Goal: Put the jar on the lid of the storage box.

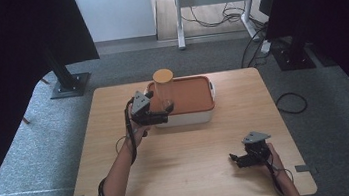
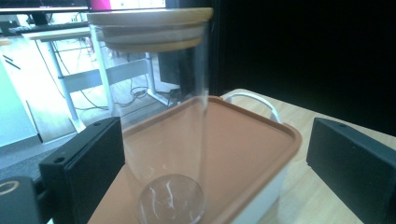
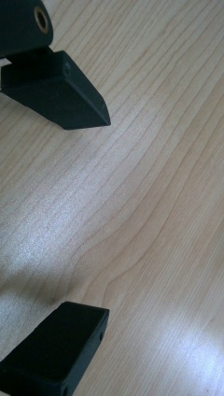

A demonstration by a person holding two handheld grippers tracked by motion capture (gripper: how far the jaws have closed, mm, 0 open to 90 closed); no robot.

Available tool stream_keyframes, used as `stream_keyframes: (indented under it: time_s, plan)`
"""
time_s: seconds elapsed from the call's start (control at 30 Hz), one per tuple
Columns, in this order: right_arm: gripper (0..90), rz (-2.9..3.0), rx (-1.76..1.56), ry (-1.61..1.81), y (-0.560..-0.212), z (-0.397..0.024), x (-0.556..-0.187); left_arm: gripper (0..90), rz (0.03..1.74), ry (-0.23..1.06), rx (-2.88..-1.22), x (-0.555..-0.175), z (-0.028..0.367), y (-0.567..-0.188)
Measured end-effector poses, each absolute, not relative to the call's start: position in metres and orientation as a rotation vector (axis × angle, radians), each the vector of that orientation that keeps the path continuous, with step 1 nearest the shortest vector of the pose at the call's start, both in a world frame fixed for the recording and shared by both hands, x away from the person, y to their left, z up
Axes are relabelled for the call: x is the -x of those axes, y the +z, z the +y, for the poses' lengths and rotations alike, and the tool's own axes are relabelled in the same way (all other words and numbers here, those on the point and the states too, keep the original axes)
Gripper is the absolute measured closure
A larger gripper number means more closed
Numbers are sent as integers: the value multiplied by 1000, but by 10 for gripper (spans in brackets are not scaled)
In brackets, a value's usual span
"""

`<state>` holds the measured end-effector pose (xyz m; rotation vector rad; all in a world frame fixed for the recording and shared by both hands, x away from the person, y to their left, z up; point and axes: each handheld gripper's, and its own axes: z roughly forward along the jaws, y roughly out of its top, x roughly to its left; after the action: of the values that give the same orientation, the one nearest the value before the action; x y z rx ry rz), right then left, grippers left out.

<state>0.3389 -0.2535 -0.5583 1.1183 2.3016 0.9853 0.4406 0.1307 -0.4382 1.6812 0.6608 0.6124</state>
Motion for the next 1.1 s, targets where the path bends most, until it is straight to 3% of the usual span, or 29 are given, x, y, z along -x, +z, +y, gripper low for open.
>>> stream_keyframes:
  time_s: [0.5, 1.1]
  plan:
    - [72, 2301, -1119, 986, -558, -254, -339, 44, 626, 592, -1634, -388, 152, -445]
    - [69, 2303, -1125, 988, -559, -254, -340, 48, 659, 528, -1710, -333, 174, -497]
